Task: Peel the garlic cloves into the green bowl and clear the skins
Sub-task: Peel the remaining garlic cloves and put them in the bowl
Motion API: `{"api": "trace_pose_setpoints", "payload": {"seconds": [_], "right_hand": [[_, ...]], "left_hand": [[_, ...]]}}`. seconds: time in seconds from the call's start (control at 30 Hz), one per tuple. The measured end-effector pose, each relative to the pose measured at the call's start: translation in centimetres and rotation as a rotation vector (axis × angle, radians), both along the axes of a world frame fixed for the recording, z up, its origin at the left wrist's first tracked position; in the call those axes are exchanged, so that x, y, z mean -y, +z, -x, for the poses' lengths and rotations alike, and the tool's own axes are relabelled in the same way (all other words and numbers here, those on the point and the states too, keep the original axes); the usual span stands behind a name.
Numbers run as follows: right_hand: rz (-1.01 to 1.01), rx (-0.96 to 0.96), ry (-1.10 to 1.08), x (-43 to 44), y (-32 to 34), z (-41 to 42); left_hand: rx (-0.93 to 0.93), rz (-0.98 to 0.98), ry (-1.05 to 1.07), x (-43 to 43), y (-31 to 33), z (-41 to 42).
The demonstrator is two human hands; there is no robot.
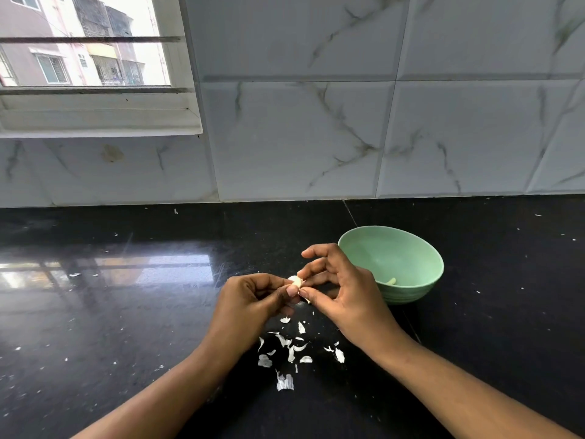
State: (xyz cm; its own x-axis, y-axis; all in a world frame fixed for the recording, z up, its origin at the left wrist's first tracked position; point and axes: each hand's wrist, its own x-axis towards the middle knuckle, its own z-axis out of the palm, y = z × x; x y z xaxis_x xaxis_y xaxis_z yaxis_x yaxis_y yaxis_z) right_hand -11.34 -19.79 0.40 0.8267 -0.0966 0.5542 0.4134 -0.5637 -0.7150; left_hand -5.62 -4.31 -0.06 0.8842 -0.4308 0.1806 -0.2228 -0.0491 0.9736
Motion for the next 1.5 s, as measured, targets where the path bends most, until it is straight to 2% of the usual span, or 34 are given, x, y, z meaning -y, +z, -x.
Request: {"api": "trace_pose_setpoints", "payload": {"seconds": [0.4,0.63,1.03,1.23,1.5], "right_hand": [[0.272,0.082,0.012,0.7,0.7,-0.1],[0.339,0.115,0.039,1.0,0.5,-0.2],[0.641,0.144,0.036,1.6,0.8,-0.4],[0.594,0.077,0.111,1.9,0.7,-0.5],[0.652,0.05,0.155,1.8,0.6,-0.5]], "left_hand": [[0.076,-0.019,0.002,-0.1,0.0,0.3],[0.095,-0.022,0.0,-0.1,0.0,0.2],[0.099,-0.101,-0.139,-0.6,0.2,-0.2],[0.008,-0.085,-0.199,-0.6,0.3,-0.1],[0.024,-0.116,-0.205,-0.7,0.3,-0.1]]}}
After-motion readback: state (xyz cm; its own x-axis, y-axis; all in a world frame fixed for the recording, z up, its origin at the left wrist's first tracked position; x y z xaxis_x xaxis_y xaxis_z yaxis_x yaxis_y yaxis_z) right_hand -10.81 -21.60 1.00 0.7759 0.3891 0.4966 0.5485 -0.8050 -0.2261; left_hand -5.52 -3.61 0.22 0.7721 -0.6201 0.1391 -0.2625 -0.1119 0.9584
